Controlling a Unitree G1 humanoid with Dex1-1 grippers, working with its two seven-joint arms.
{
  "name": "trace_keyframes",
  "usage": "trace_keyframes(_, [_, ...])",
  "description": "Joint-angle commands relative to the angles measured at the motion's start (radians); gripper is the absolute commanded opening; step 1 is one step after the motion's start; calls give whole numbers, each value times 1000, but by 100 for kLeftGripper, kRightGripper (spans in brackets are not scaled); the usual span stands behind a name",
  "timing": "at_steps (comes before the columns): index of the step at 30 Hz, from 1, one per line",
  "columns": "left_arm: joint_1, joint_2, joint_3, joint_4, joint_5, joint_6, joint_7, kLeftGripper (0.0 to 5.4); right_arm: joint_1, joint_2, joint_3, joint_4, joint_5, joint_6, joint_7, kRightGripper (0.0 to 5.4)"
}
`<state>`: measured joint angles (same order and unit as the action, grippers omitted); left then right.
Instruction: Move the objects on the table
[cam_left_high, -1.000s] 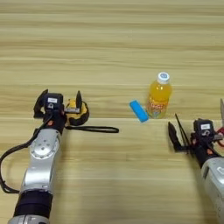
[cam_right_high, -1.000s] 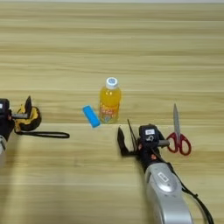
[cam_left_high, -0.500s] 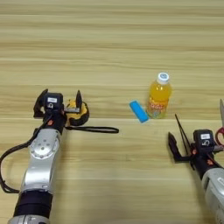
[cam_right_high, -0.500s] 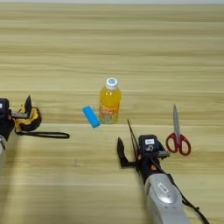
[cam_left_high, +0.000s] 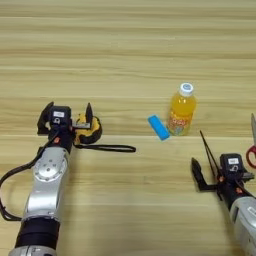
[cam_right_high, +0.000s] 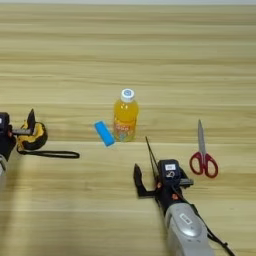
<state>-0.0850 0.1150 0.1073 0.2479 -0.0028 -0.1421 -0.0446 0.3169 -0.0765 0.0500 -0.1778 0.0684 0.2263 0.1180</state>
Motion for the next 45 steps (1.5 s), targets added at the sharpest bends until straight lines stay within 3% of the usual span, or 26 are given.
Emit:
trace_keyframes(1, [-9,7,1,-6,2,1,4,538,1,4,-4,28,5,18,1,540])
trace_keyframes(5, [-8,7,2,-8,1,2,4,538,2,3,-2,32,4,19,2,540])
trace_keyframes(45, [-18,-1,-5,0,6,2,11,540,6,13,35,45,13,81,20,133])
